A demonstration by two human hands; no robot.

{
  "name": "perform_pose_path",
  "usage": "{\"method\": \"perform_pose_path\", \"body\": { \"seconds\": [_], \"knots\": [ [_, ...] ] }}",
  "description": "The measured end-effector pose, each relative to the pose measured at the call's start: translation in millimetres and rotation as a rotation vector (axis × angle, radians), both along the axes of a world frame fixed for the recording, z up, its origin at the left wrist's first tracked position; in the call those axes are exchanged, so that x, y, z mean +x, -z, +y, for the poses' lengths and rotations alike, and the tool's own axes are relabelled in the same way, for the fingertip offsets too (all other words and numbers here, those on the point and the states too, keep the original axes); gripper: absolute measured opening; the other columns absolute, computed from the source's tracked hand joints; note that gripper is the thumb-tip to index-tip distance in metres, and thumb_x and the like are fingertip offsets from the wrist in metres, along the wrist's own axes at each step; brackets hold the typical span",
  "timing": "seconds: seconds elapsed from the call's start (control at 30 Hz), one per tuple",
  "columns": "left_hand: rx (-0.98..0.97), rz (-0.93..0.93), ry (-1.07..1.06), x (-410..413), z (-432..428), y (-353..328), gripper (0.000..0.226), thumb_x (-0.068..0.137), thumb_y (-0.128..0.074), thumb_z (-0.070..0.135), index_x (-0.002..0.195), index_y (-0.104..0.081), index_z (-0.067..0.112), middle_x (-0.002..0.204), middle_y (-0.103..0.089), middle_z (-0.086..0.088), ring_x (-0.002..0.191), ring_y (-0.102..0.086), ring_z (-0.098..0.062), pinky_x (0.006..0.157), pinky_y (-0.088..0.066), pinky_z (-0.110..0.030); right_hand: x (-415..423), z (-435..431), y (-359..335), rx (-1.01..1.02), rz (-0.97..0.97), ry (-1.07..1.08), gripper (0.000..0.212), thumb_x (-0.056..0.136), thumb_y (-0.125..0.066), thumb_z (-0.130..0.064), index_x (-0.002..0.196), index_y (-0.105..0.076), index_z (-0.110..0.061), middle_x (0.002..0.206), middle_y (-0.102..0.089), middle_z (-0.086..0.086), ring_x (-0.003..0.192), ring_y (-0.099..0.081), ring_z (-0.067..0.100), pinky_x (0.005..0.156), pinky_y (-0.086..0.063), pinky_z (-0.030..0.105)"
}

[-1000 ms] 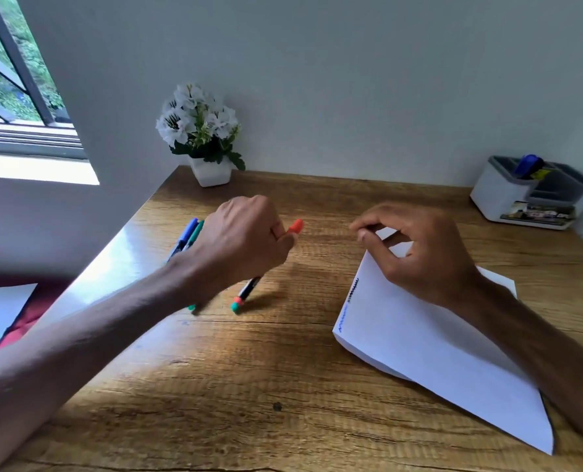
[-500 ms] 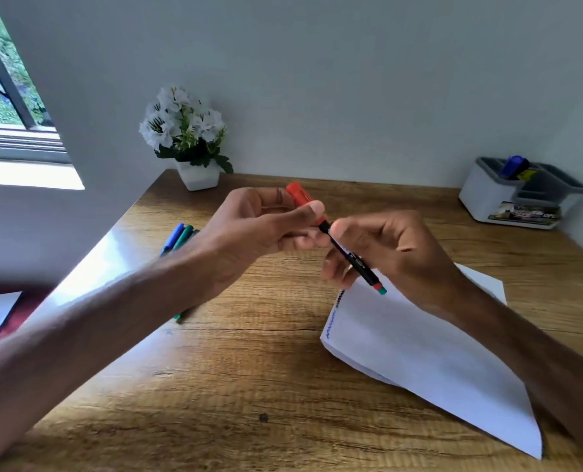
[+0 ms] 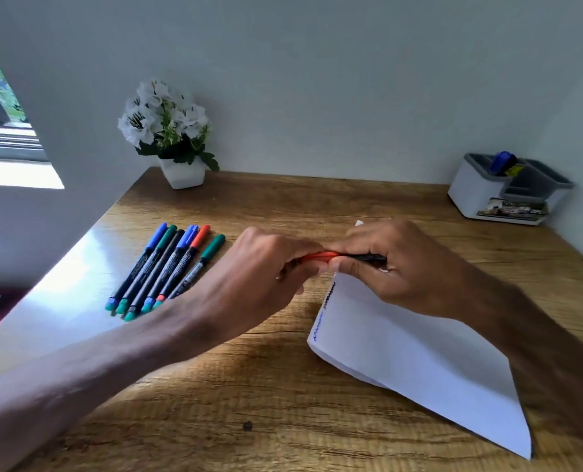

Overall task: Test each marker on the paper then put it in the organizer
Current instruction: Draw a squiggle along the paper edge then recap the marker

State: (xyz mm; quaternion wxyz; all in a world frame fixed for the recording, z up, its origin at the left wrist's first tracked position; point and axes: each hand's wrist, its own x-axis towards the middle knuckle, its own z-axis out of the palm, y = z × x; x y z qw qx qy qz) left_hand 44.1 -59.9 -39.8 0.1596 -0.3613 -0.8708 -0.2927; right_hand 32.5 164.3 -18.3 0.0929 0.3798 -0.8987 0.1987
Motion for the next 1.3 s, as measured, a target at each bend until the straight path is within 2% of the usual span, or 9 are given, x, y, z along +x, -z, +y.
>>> {"method": "perform_pose_path", "body": {
  "seconds": [0.2,0.33,0.4,0.47,0.57,0.73,0.93,1.07,1.3],
  "knots": [
    [-0.057,0.150,0.035,-6.2,-2.6,-3.1,0.038,0.103,-0.052,0.038,0.126,-0.072,0.015,0.088,-0.075,0.005,0.067,-0.067,-0.007,0.059,-0.053,-0.025,4.6,2.0,-4.1,0.016,0.086,0.150,0.027,0.098,-0.058,-0.052,0.117,-0.075,-0.042,0.057,-0.047,-0.037,0.060,-0.052,-0.005,0.050,-0.031,0.012],
    [-0.160,0.137,-0.064,-10.4,-3.3,2.4,0.041,0.109,-0.034,0.045,0.113,-0.062,0.016,0.085,-0.064,0.008,0.064,-0.056,-0.008,0.054,-0.042,-0.024,4.0,2.4,-6.8,0.099,0.019,0.240,0.047,0.094,-0.042,-0.069,0.113,-0.075,-0.042,0.070,-0.065,-0.020,0.063,-0.057,0.002,0.053,-0.029,0.017],
    [-0.164,0.114,-0.093,-10.3,-4.7,8.2,0.032,0.111,-0.028,0.044,0.102,-0.049,0.022,0.078,-0.056,0.008,0.065,-0.049,-0.007,0.057,-0.038,-0.022,1.2,8.3,-5.8,0.052,-0.023,0.320,0.038,0.101,-0.039,-0.059,0.106,-0.068,-0.035,0.070,-0.061,-0.013,0.061,-0.054,0.006,0.056,-0.034,0.026],
    [-0.102,0.015,-0.086,-9.9,-5.6,10.8,0.030,0.111,-0.027,0.043,0.094,-0.043,0.024,0.077,-0.053,0.007,0.069,-0.047,-0.008,0.062,-0.035,-0.021,-3.7,15.1,-7.3,-0.197,-0.140,0.335,0.018,0.109,-0.042,-0.027,0.102,-0.059,-0.028,0.071,-0.062,-0.008,0.063,-0.052,0.009,0.061,-0.040,0.030],
    [-0.064,-0.231,-0.015,-6.5,-4.0,5.9,0.029,0.105,-0.037,0.055,0.104,-0.048,0.028,0.096,-0.054,0.013,0.088,-0.049,-0.002,0.071,-0.036,-0.017,-6.8,23.9,-16.0,-0.729,-0.461,0.226,0.035,0.100,-0.035,0.010,0.092,-0.062,-0.010,0.075,-0.067,0.008,0.064,-0.048,0.018,0.053,-0.039,0.026],
    [-0.087,-0.494,0.192,-3.9,-3.3,1.8,0.062,0.093,-0.068,0.049,0.143,-0.036,0.029,0.134,-0.041,0.026,0.123,-0.040,0.013,0.094,-0.036,-0.009,-2.6,29.6,-17.3,-1.123,-0.809,0.134,0.036,0.095,-0.047,0.009,0.115,-0.071,-0.008,0.098,-0.075,0.010,0.080,-0.068,0.013,0.062,-0.057,0.020],
    [-0.337,-0.442,0.167,-1.4,-0.5,4.7,0.073,0.088,-0.071,0.053,0.128,-0.010,0.045,0.132,-0.019,0.026,0.111,-0.014,0.023,0.097,-0.013,0.000,11.7,18.7,5.2,-0.994,-0.847,0.063,0.017,0.088,-0.069,-0.031,0.083,-0.070,-0.015,0.073,-0.068,0.013,0.061,-0.061,0.017,0.048,-0.047,0.022],
    [-0.367,-0.340,0.120,0.6,2.9,9.4,0.071,0.081,-0.068,0.072,0.119,-0.026,0.029,0.108,-0.025,0.030,0.112,-0.022,0.007,0.098,-0.023,-0.028,19.7,17.3,10.6,-0.781,-0.880,0.096,0.021,0.092,-0.069,-0.023,0.097,-0.071,-0.002,0.078,-0.072,0.026,0.064,-0.066,0.029,0.051,-0.051,0.026],
    [-0.372,-0.275,0.026,9.2,10.4,15.5,0.093,0.067,-0.065,0.088,0.129,-0.020,0.035,0.104,-0.019,0.023,0.112,-0.024,-0.008,0.109,-0.023,-0.033,24.9,12.5,14.3,-0.688,-0.883,0.213,0.026,0.086,-0.069,-0.017,0.102,-0.079,0.001,0.091,-0.077,0.026,0.080,-0.077,0.036,0.063,-0.063,0.030]
  ]
}}
